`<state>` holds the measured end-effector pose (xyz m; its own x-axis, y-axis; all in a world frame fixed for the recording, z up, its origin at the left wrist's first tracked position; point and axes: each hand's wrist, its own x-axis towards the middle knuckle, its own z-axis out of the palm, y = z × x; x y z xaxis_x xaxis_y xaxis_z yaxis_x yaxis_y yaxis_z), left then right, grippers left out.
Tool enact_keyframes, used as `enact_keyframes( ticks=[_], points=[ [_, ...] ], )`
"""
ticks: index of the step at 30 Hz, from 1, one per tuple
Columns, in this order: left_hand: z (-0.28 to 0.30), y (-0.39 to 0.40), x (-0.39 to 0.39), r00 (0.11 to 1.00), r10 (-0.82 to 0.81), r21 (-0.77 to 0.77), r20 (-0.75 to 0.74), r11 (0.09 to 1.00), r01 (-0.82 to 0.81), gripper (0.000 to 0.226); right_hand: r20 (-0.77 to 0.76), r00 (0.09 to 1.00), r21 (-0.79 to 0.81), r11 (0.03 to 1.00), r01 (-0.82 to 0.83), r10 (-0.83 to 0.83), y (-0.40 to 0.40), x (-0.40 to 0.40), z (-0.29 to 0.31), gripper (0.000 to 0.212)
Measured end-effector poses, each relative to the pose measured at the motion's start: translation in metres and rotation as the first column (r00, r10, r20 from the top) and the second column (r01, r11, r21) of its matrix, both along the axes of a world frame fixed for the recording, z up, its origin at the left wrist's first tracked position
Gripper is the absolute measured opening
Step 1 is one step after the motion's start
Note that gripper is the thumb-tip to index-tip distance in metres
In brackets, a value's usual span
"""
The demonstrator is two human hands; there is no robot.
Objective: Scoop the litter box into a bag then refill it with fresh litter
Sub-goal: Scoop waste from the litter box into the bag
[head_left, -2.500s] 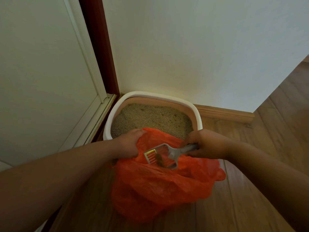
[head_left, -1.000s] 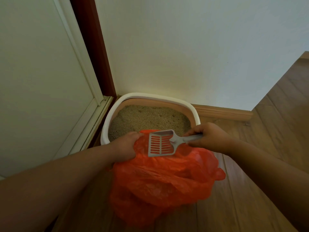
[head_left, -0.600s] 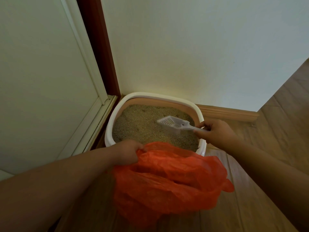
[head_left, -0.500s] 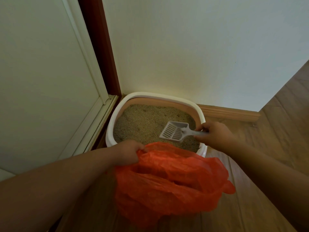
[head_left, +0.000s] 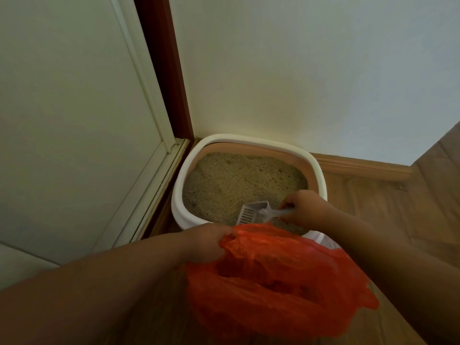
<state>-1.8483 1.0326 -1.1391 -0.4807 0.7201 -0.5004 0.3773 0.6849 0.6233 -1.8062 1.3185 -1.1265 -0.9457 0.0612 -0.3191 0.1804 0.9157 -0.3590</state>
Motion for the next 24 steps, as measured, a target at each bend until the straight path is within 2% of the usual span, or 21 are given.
enact_keyframes(
  ticks=[6, 15, 21, 24],
  points=[
    [-0.001, -0.005, -0.008, 1.0, 0.003, -0.036, 0.01, 0.999, -0.003, 0.047, 0.086, 0.992, 0.011, 0.996, -0.092, 0.091, -0.011, -0.015, -0.011, 0.021],
    [-0.006, -0.018, -0.014, 0.999, -0.001, -0.1, -0.035, 0.995, -0.002, 0.042, 0.148, 0.98, -0.027, 0.991, -0.128, 0.13, -0.03, -0.028, -0.028, 0.02],
    [-0.008, -0.02, -0.017, 0.999, 0.008, -0.095, -0.045, 0.995, -0.012, 0.039, 0.119, 0.984, 0.004, 0.991, -0.137, 0.136, -0.013, -0.041, -0.006, 0.015],
    [-0.006, -0.016, -0.016, 0.997, 0.004, -0.074, -0.071, 0.997, -0.009, 0.036, 0.137, 0.974, 0.074, 0.979, -0.189, 0.178, 0.01, -0.044, 0.007, 0.017]
  ],
)
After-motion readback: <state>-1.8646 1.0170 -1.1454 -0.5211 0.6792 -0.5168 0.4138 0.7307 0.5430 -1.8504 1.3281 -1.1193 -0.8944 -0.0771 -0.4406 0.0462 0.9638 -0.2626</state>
